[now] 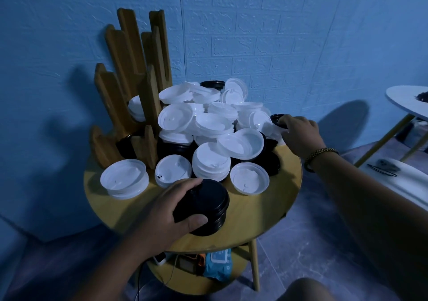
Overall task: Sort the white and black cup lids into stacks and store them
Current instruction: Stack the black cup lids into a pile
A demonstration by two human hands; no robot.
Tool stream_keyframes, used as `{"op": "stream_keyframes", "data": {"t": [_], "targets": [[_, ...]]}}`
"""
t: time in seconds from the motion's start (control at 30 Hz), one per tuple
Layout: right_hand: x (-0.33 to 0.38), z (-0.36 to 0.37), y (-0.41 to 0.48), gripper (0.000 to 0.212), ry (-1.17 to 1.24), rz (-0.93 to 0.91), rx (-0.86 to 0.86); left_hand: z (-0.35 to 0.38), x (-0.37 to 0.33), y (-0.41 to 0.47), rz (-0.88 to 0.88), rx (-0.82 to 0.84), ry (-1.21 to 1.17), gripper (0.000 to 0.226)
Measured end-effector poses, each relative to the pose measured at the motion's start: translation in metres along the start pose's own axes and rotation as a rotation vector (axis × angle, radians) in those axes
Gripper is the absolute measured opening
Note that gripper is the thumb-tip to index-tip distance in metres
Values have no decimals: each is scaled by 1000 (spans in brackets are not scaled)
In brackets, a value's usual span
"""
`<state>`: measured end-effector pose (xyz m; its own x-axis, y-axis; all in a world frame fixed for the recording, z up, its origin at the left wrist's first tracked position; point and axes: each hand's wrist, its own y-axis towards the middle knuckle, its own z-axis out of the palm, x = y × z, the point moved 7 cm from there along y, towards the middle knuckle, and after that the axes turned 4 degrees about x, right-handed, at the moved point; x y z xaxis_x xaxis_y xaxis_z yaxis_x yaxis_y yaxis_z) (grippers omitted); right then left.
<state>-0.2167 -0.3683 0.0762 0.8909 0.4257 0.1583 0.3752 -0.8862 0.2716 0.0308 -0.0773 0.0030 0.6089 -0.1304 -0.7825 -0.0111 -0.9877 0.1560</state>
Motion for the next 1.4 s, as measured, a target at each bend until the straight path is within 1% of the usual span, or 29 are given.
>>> {"op": "stream_keyframes", "data": {"t": [0.13,0.27,0.47,0.53,0.73,1.0,1.2,1.3,1.33,1.4], "targets": [[-2,6,10,34,-5,0,-60,-1,-1,-1,-4,3,-1,74],[0,3,11,27,38,-3,-136,-2,-3,-1,-1,3,7,73],[-2,-5,6,27,126,13,-173,-2,-3,-1,-6,5,14,73],[-5,-7,4,26,211,30,-182,-2,-3,-1,-5,5,15,74],[-13,-10,-1,20,576,123,-228,-2,-4,-2,1,-3,18,74],[-23,-16,-6,21,732,221,-314,-2,-3,-1,1,3,1,73],[-36,-29,-18,20,952,325,-441,-1,0,0,-1,6,-19,75],[-29,-47,-39,24,1117,318,-513,0,0,0,6,3,-20,75],[-23,-51,-49,24,1195,306,-518,0,0,0,7,2,-23,75],[-5,-57,-71,24,1369,265,-472,0,-1,-1,5,3,-30,74]]}}
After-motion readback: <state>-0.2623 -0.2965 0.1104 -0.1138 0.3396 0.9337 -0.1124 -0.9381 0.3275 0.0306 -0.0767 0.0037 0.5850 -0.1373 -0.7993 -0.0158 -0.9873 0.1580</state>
